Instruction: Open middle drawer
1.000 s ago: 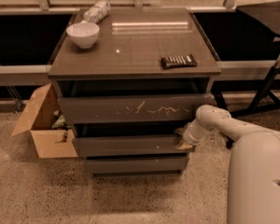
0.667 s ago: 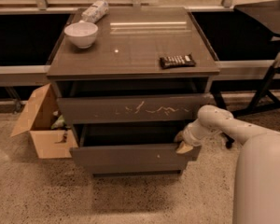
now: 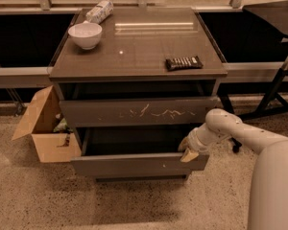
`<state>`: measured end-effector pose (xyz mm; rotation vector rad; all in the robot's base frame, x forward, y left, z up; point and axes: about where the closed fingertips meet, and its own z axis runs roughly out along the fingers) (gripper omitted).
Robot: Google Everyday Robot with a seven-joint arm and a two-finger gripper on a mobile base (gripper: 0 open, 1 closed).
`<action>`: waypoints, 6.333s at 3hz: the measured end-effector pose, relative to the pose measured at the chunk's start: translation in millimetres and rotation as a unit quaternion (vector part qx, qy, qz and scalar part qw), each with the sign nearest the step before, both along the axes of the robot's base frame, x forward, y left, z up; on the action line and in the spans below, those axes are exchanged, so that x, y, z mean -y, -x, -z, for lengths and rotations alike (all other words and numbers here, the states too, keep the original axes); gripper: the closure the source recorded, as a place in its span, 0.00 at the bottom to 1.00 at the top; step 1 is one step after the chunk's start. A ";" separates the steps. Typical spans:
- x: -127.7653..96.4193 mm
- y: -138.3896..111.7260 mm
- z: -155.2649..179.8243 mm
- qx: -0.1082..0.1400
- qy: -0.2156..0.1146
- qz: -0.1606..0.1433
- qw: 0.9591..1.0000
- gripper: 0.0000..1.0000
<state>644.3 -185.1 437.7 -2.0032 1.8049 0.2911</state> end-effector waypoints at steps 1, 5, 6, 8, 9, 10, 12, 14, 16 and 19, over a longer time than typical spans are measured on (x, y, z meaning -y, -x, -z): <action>0.0 0.0 0.0 0.000 0.000 0.000 1.000 0.50; -5.9 6.0 1.6 -0.006 -0.011 -0.009 1.000 0.00; -21.6 29.2 6.3 -0.026 -0.032 -0.034 0.999 0.00; -43.8 73.1 18.8 -0.072 -0.048 -0.049 0.995 0.41; -51.5 92.2 4.6 -0.072 -0.054 -0.063 0.994 0.66; -54.9 96.9 -2.4 -0.072 -0.058 -0.069 0.993 0.88; -57.5 119.3 -7.8 -0.089 -0.089 -0.079 0.989 1.00; -57.4 119.3 -7.3 -0.089 -0.089 -0.080 0.989 0.81; -57.5 119.3 -7.3 -0.089 -0.089 -0.080 0.989 0.33; -61.6 127.3 -0.6 -0.096 -0.092 -0.085 0.987 0.00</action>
Offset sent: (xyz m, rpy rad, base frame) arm 0.0000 0.0000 0.0000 0.0000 0.0000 0.0000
